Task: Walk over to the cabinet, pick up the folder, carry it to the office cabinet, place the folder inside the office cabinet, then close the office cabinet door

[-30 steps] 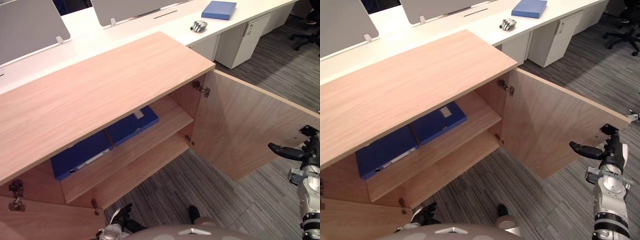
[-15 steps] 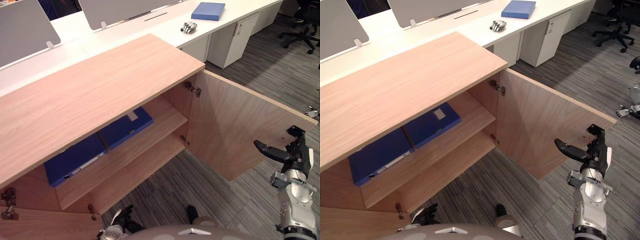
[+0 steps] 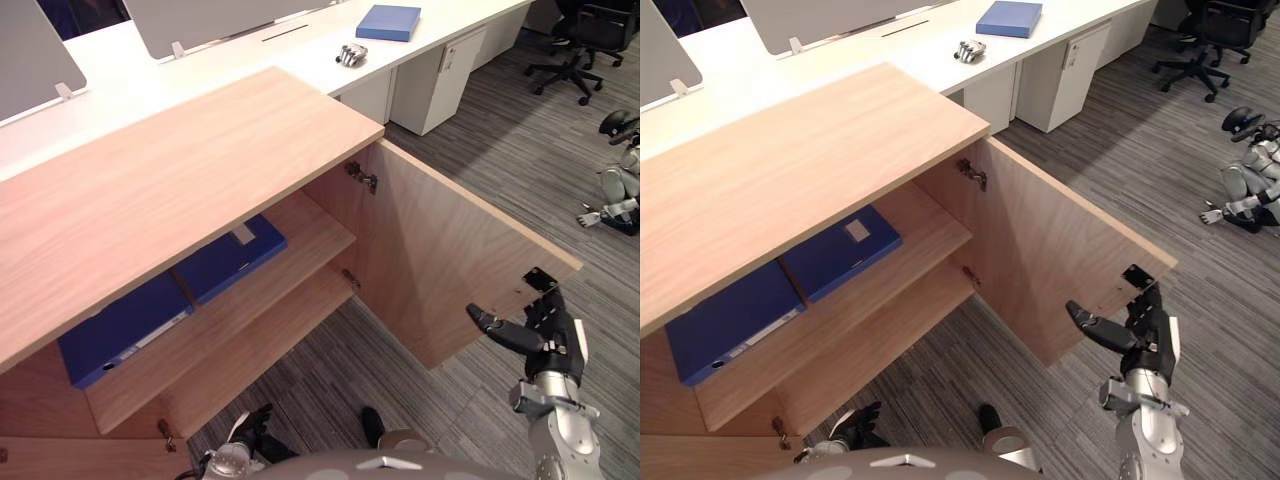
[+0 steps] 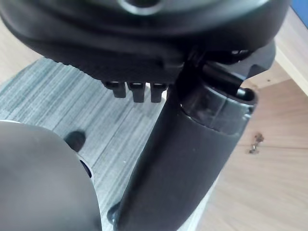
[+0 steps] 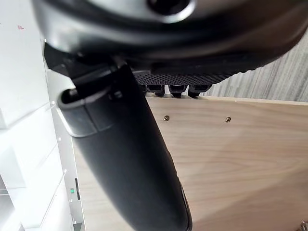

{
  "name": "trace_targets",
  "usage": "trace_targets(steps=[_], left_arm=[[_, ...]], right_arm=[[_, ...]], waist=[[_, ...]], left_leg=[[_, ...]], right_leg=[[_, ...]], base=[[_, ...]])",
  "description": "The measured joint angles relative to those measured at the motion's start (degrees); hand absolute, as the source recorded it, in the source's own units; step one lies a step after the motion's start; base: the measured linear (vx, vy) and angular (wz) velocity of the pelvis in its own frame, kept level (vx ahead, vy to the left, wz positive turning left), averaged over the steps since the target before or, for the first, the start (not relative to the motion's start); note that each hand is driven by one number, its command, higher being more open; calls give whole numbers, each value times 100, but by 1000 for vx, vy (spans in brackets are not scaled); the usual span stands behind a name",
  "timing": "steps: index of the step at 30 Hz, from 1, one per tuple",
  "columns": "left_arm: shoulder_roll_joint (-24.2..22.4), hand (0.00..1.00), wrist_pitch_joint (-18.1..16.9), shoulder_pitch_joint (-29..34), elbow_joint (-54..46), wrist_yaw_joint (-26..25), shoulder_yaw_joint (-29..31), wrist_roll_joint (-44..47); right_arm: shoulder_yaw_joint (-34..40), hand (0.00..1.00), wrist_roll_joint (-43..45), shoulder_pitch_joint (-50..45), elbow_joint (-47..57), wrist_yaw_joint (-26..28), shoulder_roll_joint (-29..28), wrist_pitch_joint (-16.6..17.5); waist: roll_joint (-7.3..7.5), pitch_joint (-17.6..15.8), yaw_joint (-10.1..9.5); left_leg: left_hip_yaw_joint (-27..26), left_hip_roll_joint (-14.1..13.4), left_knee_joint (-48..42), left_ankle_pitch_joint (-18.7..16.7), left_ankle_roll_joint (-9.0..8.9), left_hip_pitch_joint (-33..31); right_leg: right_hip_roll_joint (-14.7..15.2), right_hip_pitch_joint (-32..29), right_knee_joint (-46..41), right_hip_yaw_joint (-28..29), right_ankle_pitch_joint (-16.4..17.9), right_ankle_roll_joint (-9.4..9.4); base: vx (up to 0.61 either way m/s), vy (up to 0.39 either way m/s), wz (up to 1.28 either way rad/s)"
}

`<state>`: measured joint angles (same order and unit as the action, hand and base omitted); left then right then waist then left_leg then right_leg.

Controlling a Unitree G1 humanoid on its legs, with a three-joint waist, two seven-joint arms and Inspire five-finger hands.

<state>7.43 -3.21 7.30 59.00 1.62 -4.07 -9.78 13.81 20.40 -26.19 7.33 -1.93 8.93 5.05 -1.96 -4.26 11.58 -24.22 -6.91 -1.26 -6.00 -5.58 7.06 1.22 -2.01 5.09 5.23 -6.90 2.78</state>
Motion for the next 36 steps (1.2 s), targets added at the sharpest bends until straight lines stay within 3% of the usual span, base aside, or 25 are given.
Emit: trace_targets(steps=[10,15,21,25,28,32,34,36], left_arm=[[69,100,4,-341,127,20,-243,-172],[120,100,0,-620,117,92,-484,-209],[189,100,1,-638,120,111,-623,-204],[243,100,1,-629,162,143,-655,-206],[255,100,1,-581,227,161,-687,-221],[323,100,11,-559,318,164,-628,-220],[364,100,11,-551,317,113,-554,-204],[360,100,12,-551,312,51,-493,-201]], right_arm=[[-729,100,384,-1144,1012,737,-33,-139],[-1258,100,1166,-1764,1470,1266,54,-432],[-1889,100,1700,-1975,1654,1509,242,-701],[-2331,100,2059,-1961,1728,1753,729,-816],[-2657,100,2129,-1715,1790,1946,987,-859],[-3044,100,2134,-1137,1693,1950,959,-853],[-3250,100,2010,-770,1376,1926,704,-807],[-3316,100,1902,-433,1062,1885,525,-719]], waist=[[138,-138,23],[309,-196,100],[571,-181,90],[762,-99,-126],[827,-46,-206],[866,-15,-340],[897,37,-500],[883,49,-529]], left_leg=[[-221,-104,-142,-35,-45,15],[-218,-112,-221,-38,-39,26],[-219,-108,-283,-42,-29,92],[-153,-93,-294,-56,-12,76],[63,-51,-268,-54,14,-17],[343,63,-38,115,44,-63],[542,112,54,209,105,-161],[725,162,123,273,154,-218]], right_leg=[[-127,-134,-190,258,-34,-44],[-125,-128,-264,280,-42,-54],[-123,-100,-370,307,-39,-50],[-86,-83,-394,268,-19,-22],[2,-67,-422,95,34,12],[121,-51,-430,-174,98,50],[184,-77,-427,-366,138,66],[252,-75,-426,-546,165,81]], base=[[-42,-28,-14],[-50,-8,-2],[-27,0,-1],[-35,1,5],[-28,8,32],[-4,8,42],[19,1,50],[39,3,46]])
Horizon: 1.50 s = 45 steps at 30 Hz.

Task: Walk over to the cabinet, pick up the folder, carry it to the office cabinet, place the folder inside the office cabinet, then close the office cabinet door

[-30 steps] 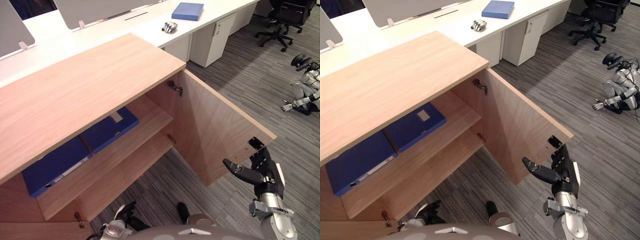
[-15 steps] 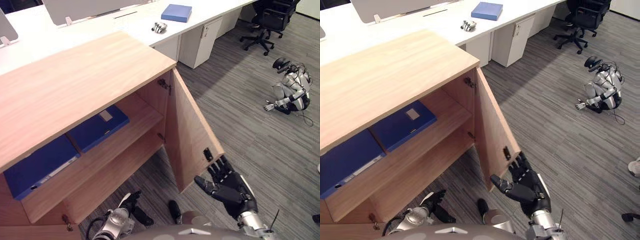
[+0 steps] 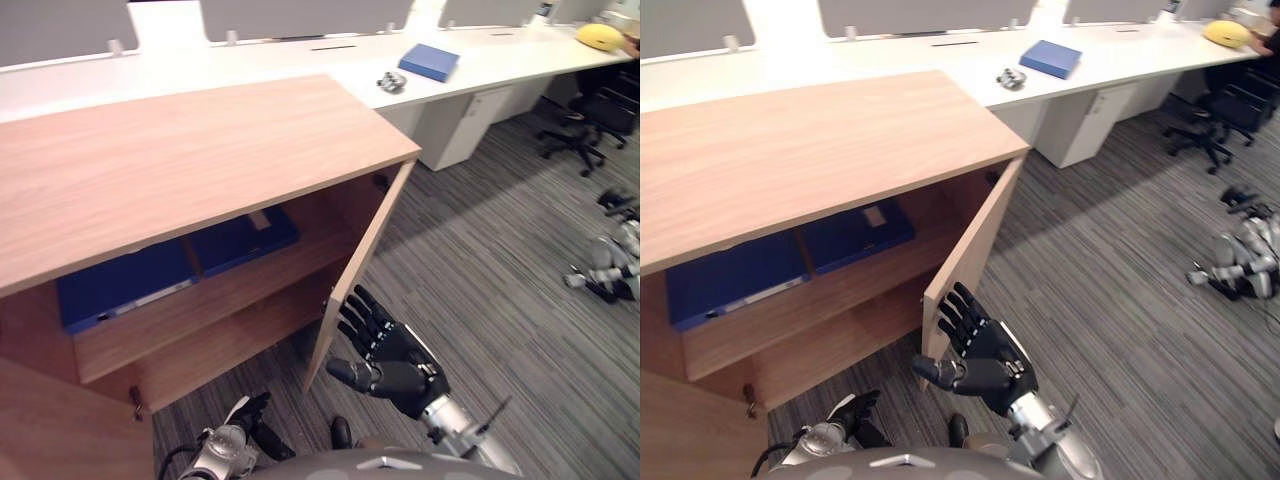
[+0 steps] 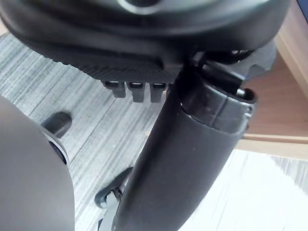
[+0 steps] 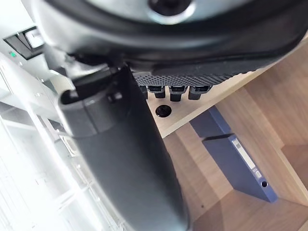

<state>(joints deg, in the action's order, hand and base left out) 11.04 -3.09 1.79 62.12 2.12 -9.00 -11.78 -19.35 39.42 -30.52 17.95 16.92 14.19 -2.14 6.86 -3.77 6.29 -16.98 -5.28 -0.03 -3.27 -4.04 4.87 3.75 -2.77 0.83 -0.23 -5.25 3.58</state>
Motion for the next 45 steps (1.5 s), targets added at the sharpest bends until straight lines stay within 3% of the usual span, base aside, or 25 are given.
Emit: trace_targets(steps=[7,15,22,29,35,43,45], left_arm=[[-27,100,12,107,-46,-245,599,333],[-58,100,17,263,-133,-416,998,516],[-78,100,68,419,-236,-471,1233,783],[-90,100,71,574,-412,-471,1259,895],[-161,100,69,599,-461,-526,1262,906],[-245,100,65,685,-461,-661,1272,1157],[-246,100,65,702,-461,-686,1273,1339]], right_arm=[[72,100,-799,894,-790,-546,-323,279],[304,100,-1256,1779,-1664,-987,-483,526],[480,100,-1648,2257,-2781,-1278,-524,537],[534,100,-2394,2358,-3576,-1380,-606,525],[1059,100,-3264,2170,-4335,-1551,-849,538],[1618,100,-3730,1918,-6091,-1845,-969,513],[1787,100,-3693,1860,-6299,-1875,-999,445]], waist=[[-106,19,-265],[-253,72,-445],[-293,72,-528],[-336,54,-580],[-410,22,-582],[-472,62,-579],[-473,52,-580]], left_leg=[[601,163,110,78,63,-166],[971,217,252,186,105,-214],[1253,213,423,317,90,-194],[1396,226,482,363,88,-215],[1463,233,479,366,89,-186],[1420,228,484,369,86,-150],[1414,238,481,373,92,-143]], right_leg=[[163,113,5,-594,170,76],[226,202,6,-961,270,88],[226,294,9,-1246,343,83],[234,301,25,-1393,364,89],[239,372,36,-1436,370,88],[242,385,-15,-1391,399,84],[290,258,-303,-1373,542,98]], base=[[55,10,47],[26,1,26],[4,-15,22],[27,5,11],[11,7,6],[-10,4,-2],[-14,7,-2]])
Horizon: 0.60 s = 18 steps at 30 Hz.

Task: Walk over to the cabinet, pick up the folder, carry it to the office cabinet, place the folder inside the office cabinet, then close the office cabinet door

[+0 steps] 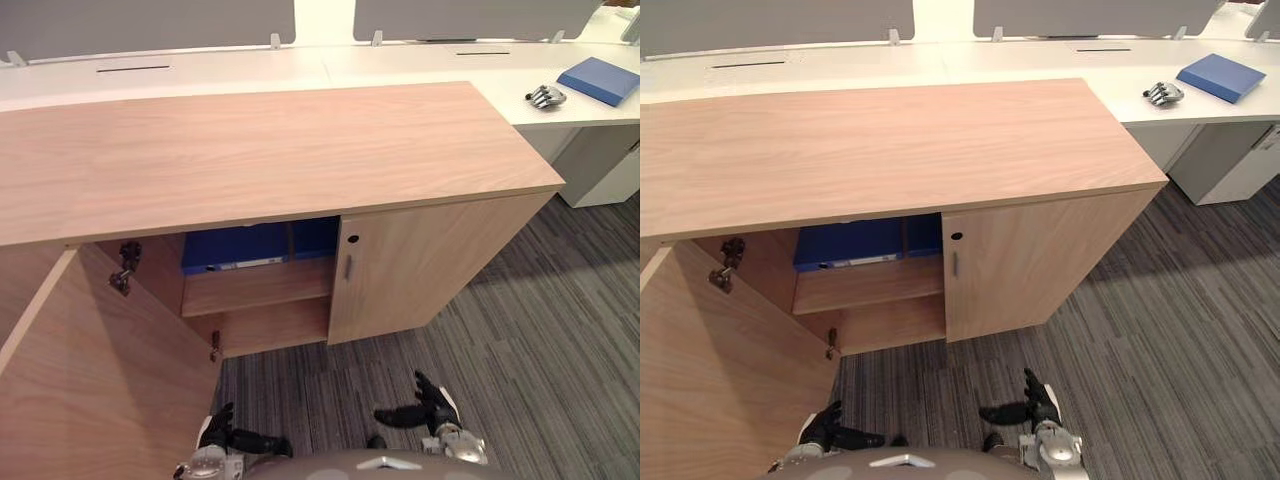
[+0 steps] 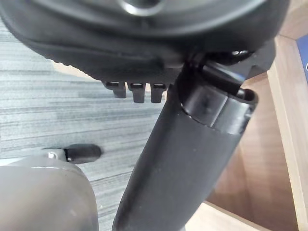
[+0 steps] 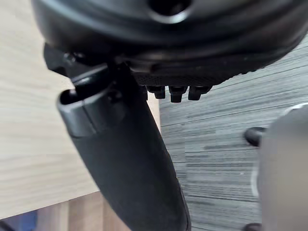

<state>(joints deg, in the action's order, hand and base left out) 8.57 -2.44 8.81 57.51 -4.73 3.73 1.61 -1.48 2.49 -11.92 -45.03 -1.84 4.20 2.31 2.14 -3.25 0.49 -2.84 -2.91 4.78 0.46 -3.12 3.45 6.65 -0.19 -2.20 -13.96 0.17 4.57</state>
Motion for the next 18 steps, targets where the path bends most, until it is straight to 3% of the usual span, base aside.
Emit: trace_targets(steps=[5,6,7,9,15,18], left_arm=[[-33,100,-14,34,-13,-93,231,353],[-46,100,-14,33,-14,-134,255,402],[-54,100,-28,32,-55,-167,306,480],[-96,100,-46,49,-100,-231,459,549],[-233,100,-83,111,-122,-274,783,760],[-313,100,-91,102,-250,-270,939,928]], right_arm=[[86,100,2,173,-143,-127,-19,9],[92,100,6,202,-202,-132,-35,9],[153,100,7,244,-305,-126,-50,9],[374,100,11,268,-415,-171,-90,4],[604,100,42,478,-730,-329,-136,-22],[657,100,42,715,-753,-381,-161,-23]], waist=[[32,-91,-6],[17,-116,0],[97,-128,-8],[59,-157,-11],[-3,-250,-52],[1,-388,-210]], left_leg=[[101,107,-18,36,53,-83],[192,131,-19,47,59,-150],[357,164,-15,75,48,-190],[675,176,22,142,8,-289],[1648,182,23,322,-106,-369],[1788,251,-98,402,-117,-485]], right_leg=[[171,-417,-892,208,439,36],[161,-494,-1025,448,549,45],[152,-501,-1093,565,676,60],[134,-461,-1095,447,839,89],[63,88,-857,15,880,-33],[73,254,-772,-186,897,-56]], base=[[-26,20,11],[-26,-5,49],[-19,-26,61],[-9,-87,87],[73,-73,90],[20,-40,65]])
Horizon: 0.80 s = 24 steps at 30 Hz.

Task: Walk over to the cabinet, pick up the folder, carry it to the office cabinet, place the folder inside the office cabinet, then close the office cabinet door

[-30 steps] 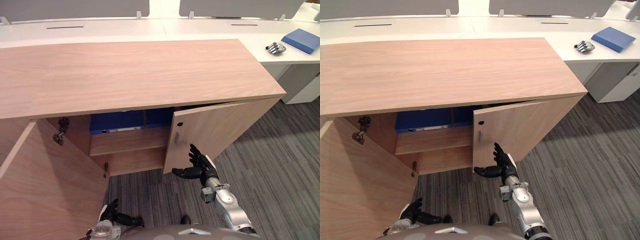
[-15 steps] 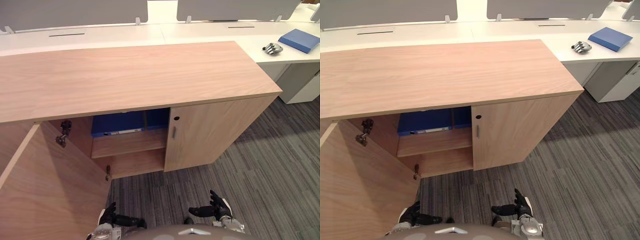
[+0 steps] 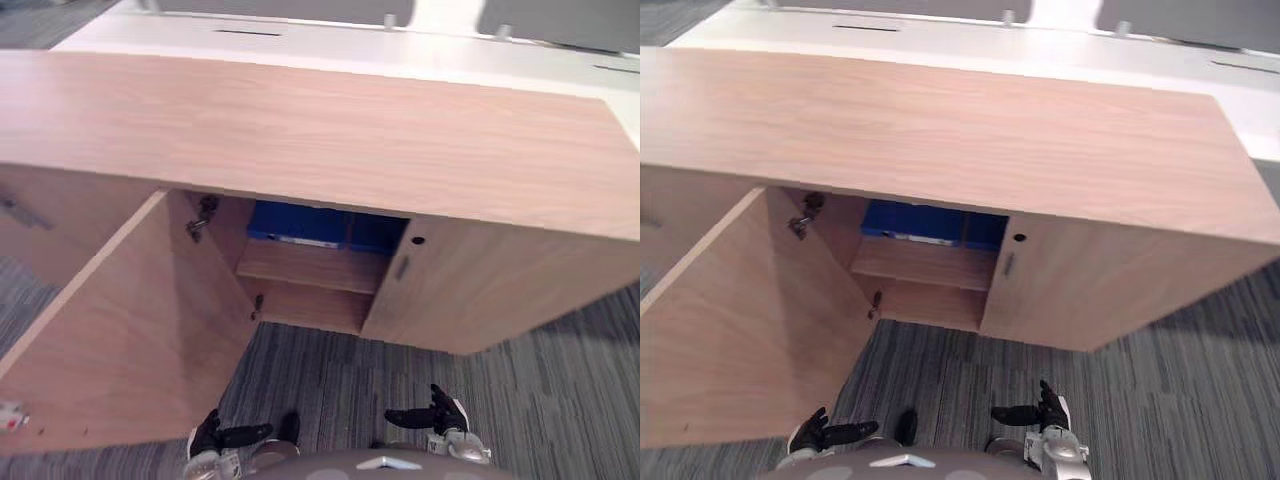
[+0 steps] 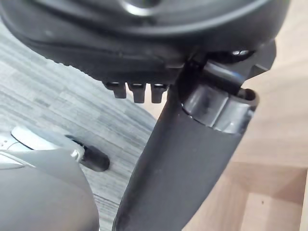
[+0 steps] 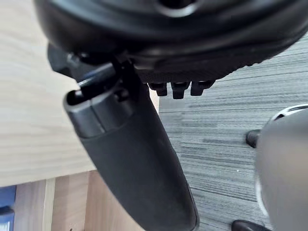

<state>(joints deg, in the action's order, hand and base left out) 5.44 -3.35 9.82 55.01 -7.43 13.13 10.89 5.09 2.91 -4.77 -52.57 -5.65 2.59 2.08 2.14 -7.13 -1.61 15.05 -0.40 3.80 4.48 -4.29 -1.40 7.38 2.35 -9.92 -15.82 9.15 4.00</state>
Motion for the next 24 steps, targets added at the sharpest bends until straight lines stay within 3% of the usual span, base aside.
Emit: trace_targets(steps=[4,6,9,12,14,17,24], left_arm=[[-170,100,-19,14,-132,-22,200,198],[-301,100,-17,60,-132,-25,575,288],[-392,100,-16,138,-131,-45,884,336],[-324,100,-10,234,-132,-130,1370,437],[-220,100,-10,216,-147,-170,1537,437],[136,100,-10,182,-548,-176,1544,433],[1279,100,-33,103,-1416,-197,1691,416]], right_arm=[[56,100,-4,315,8,-68,6,23],[74,100,-7,332,13,-99,-97,10],[259,100,-6,260,14,-119,-123,-90],[292,100,-5,267,15,-170,-122,-101],[295,100,-5,275,15,-197,-91,-102],[295,100,-5,356,5,-198,-50,-105],[275,100,-5,633,-27,-187,-5,-61]], waist=[[-95,-135,-58],[-87,-170,-89],[-114,-169,-77],[-86,-170,-96],[-55,-154,-99],[-26,-153,-110],[-42,-155,-125]], left_leg=[[-432,86,-109,129,157,-264],[-1217,13,-160,-101,563,-308],[-1449,41,157,44,475,-87],[-1279,173,153,251,267,25],[-1178,266,126,249,263,46],[-992,316,123,250,262,99],[-1135,101,125,250,261,238]], right_leg=[[129,-15,-22,-346,106,-8],[198,121,-38,-626,193,35],[303,380,36,-898,318,212],[347,701,187,-956,323,256],[387,827,261,-944,311,266],[379,1007,322,-843,257,191],[176,1097,391,-393,-105,9]], base=[[-83,24,57],[-83,20,64],[0,15,69],[102,18,39],[168,4,49],[143,15,47],[34,21,-4]])
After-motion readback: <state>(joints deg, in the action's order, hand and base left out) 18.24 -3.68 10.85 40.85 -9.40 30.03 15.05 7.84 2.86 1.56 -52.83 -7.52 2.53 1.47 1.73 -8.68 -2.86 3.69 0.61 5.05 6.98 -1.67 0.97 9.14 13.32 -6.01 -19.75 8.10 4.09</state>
